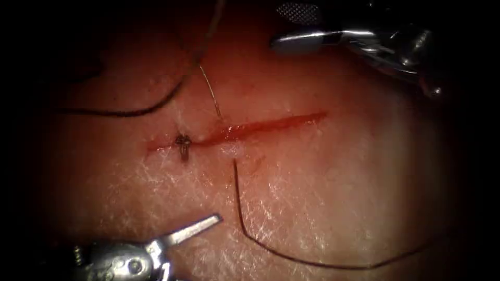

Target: Wound Closure

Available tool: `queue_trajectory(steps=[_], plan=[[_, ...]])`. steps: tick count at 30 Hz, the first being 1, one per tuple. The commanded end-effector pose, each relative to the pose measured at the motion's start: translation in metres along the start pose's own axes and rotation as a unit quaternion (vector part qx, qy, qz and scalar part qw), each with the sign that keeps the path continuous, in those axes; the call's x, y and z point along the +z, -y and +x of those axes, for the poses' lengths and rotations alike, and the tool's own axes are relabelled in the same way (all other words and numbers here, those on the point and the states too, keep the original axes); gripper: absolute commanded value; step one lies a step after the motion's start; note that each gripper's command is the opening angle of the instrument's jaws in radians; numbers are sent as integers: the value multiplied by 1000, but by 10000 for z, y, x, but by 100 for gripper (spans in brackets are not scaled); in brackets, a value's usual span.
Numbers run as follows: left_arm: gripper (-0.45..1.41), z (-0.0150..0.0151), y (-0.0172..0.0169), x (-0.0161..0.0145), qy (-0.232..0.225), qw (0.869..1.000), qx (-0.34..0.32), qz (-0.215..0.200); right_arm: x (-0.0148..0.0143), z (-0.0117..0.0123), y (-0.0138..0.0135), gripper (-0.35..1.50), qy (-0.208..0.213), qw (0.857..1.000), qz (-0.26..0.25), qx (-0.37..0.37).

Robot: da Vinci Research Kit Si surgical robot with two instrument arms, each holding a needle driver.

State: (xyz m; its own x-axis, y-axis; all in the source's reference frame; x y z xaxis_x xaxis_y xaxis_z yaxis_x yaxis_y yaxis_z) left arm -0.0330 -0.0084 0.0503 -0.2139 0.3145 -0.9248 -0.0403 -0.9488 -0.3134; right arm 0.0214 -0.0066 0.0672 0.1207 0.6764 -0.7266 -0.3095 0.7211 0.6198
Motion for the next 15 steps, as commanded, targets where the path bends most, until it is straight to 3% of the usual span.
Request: queue_trajectory(steps=[1, 6, 12, 15], plan=[[98, -2, -7, 14, 2, 1000, 3, -10, -17, -15, 4, 138, 3, 1000, -6, 0], [99, 13, -5, 32, 22, 1000, 6, 3, -55, -38, 16, 131, 6, 1000, -5, -7], [99, 25, 0, 55, 39, 999, 9, 12, -61, -49, 16, 130, 6, 1000, -7, -12], [101, 37, -1, 84, 57, 998, 17, 24, -53, -51, 16, 128, 5, 1000, -12, -13]])
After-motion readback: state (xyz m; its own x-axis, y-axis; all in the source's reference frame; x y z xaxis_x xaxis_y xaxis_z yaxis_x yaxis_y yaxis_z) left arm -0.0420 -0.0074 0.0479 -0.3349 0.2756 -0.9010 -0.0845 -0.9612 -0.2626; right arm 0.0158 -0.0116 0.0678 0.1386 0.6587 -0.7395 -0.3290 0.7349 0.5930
